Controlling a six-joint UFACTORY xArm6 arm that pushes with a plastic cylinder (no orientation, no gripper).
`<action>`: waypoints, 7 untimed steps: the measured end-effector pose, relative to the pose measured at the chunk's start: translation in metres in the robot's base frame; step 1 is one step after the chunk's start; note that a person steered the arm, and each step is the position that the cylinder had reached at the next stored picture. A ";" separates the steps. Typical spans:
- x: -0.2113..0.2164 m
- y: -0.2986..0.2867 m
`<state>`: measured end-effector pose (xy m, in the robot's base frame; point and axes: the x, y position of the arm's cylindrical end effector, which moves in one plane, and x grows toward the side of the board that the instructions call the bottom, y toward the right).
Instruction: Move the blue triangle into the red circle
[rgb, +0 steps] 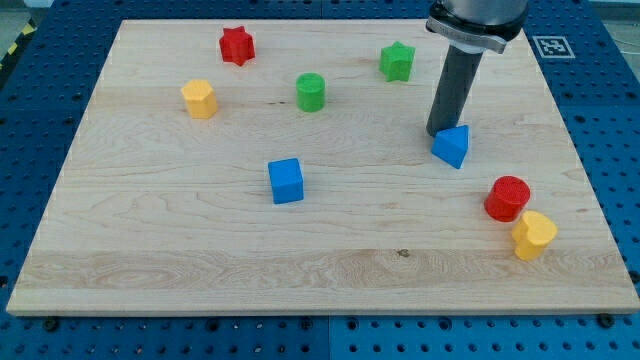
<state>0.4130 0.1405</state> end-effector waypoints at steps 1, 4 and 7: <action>0.008 0.007; 0.030 0.023; 0.050 0.048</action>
